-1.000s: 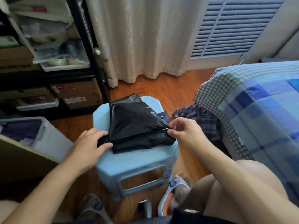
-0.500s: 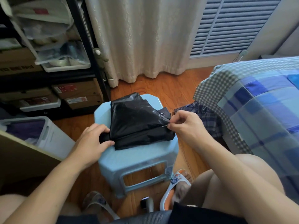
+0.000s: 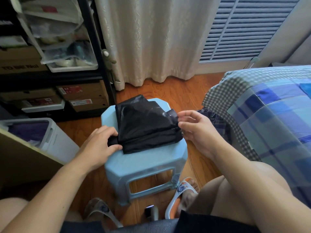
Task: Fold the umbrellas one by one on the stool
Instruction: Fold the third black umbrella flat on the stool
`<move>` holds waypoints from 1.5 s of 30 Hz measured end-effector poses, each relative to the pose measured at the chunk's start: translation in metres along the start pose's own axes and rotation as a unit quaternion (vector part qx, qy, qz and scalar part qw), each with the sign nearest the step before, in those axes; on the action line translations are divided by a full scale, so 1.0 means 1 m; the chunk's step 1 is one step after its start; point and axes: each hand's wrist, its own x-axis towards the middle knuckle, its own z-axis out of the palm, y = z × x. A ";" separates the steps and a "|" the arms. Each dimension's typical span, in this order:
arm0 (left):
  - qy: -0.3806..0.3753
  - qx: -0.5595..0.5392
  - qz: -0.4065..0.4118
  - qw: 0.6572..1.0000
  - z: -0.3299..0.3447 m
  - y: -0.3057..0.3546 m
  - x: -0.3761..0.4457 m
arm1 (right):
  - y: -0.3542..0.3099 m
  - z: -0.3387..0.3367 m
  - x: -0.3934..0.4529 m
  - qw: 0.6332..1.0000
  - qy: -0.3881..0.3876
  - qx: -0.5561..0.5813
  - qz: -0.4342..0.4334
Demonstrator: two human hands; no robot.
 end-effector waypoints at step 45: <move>-0.009 -0.002 -0.002 1.000 0.002 -0.004 0.003 | 0.001 0.017 0.015 0.949 0.120 -0.244 -0.160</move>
